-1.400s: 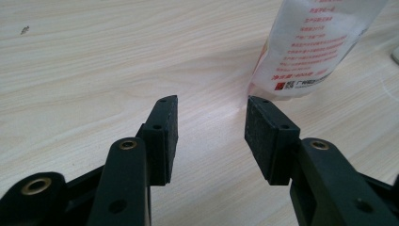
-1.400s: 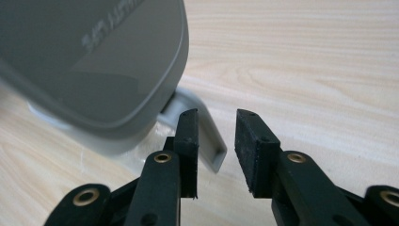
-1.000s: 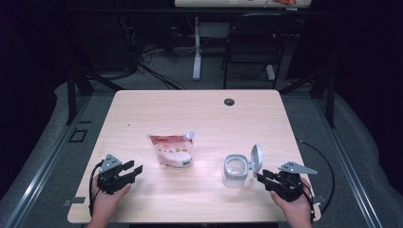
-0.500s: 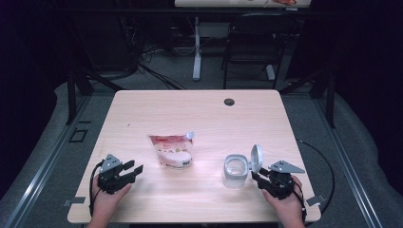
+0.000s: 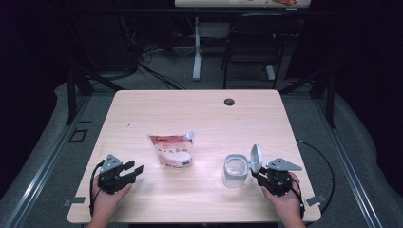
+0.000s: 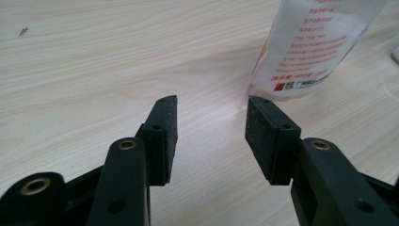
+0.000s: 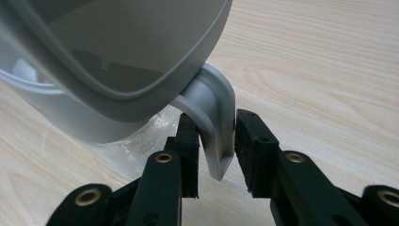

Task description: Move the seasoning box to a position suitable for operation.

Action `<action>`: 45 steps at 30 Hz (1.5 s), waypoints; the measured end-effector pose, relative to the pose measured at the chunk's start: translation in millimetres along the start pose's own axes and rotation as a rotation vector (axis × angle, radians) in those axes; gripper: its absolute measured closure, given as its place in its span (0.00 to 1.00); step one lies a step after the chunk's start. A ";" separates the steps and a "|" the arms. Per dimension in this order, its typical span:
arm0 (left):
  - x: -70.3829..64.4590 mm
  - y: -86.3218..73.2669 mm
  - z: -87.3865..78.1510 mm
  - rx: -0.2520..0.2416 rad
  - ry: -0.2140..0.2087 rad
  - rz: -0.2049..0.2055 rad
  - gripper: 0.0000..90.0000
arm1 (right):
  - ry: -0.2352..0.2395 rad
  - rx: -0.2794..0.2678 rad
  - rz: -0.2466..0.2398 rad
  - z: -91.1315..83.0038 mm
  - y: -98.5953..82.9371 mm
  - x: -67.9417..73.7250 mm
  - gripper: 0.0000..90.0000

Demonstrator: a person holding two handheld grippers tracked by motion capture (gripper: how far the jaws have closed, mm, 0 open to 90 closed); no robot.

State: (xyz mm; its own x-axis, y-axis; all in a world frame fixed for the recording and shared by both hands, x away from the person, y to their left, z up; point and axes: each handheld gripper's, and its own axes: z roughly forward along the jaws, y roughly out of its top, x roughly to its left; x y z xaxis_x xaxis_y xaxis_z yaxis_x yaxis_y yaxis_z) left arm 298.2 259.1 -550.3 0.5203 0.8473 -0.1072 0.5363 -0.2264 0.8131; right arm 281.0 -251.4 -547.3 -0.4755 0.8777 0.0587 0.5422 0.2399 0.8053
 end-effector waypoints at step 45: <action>-0.2 0.1 3.1 0.007 0.008 -0.003 0.61 | 0.097 -0.013 -0.096 17.7 12.6 -2.0 0.88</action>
State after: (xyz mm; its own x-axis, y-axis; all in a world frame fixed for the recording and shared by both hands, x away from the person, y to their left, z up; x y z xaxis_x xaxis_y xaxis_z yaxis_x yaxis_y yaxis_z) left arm 300.2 257.4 -551.9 0.5138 0.8515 -0.1050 0.5420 -0.2273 0.8090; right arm 301.0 -242.7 -547.6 -0.5896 0.8068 0.0372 0.4825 0.3149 0.8173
